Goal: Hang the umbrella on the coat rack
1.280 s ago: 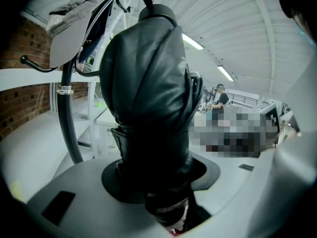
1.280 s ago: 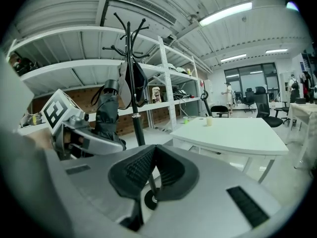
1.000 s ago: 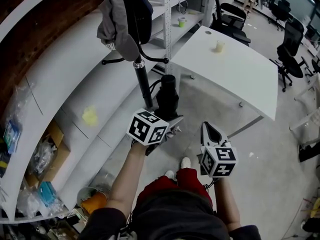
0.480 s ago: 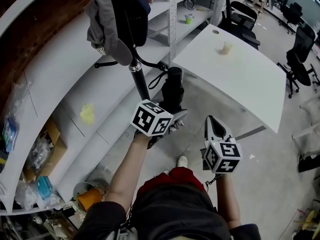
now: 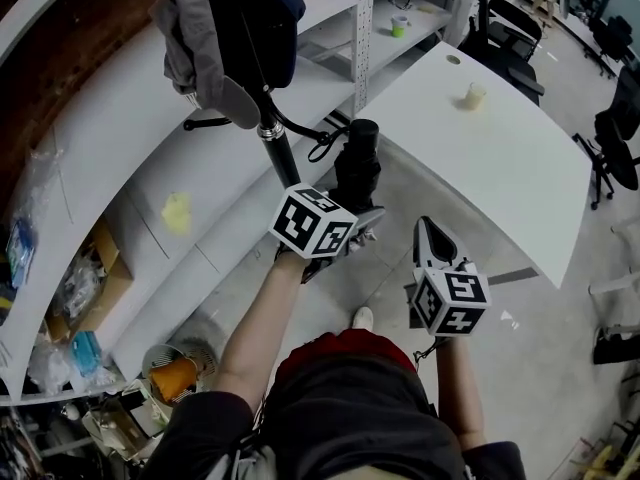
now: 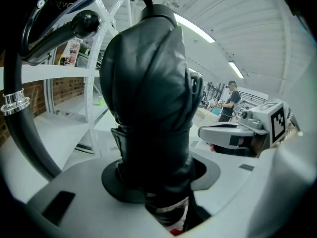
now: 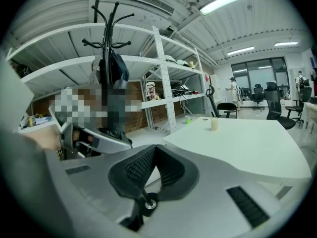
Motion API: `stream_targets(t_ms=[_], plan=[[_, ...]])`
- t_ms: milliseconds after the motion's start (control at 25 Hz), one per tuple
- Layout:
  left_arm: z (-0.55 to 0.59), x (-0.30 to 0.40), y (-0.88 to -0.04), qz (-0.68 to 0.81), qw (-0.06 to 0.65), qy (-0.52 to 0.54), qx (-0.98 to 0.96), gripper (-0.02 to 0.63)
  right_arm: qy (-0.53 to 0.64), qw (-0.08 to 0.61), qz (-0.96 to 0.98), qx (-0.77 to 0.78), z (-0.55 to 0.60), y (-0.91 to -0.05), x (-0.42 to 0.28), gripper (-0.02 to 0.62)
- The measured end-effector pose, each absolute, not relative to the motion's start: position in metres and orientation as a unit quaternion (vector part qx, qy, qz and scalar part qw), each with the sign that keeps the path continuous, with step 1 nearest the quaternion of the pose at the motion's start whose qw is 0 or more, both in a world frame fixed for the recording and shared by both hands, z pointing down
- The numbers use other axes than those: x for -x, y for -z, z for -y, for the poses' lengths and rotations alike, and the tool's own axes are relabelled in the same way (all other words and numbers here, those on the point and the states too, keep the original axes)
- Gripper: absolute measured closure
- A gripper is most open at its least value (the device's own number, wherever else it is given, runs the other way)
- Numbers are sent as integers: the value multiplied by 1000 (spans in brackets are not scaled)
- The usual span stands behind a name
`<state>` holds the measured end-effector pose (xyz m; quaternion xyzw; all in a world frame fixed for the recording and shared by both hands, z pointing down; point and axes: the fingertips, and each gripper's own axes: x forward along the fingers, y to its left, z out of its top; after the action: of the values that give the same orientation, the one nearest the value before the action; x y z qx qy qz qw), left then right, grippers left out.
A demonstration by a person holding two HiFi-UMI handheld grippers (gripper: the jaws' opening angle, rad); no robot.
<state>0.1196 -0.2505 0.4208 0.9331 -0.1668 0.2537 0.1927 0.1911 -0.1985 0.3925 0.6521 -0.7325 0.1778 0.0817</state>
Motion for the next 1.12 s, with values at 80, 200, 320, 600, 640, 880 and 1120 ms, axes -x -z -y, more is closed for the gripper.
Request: stream_targets(t_ms=[80, 200, 320, 600, 640, 880, 1120], plan=[[255, -122, -422, 170, 195, -256, -932, 399, -179, 84, 737, -647, 205, -394, -192, 577], [263, -124, -424, 176, 197, -258, -929, 399, -178, 91, 743, -638, 214, -395, -192, 577], [270, -124, -426, 182, 201, -260, -927, 399, -176, 94, 749, -632, 222, -394, -192, 577], [278, -128, -432, 187, 209, -263, -923, 399, -177, 97, 756, -623, 231, -397, -193, 577], [279, -129, -433, 189, 210, -262, -923, 399, -178, 98, 756, -622, 232, -397, -193, 577], [288, -124, -437, 197, 219, -261, -919, 399, -181, 101, 762, -614, 240, -401, -192, 577], [299, -117, -445, 210, 227, -264, -913, 399, -184, 107, 768, -605, 247, -405, -187, 577]])
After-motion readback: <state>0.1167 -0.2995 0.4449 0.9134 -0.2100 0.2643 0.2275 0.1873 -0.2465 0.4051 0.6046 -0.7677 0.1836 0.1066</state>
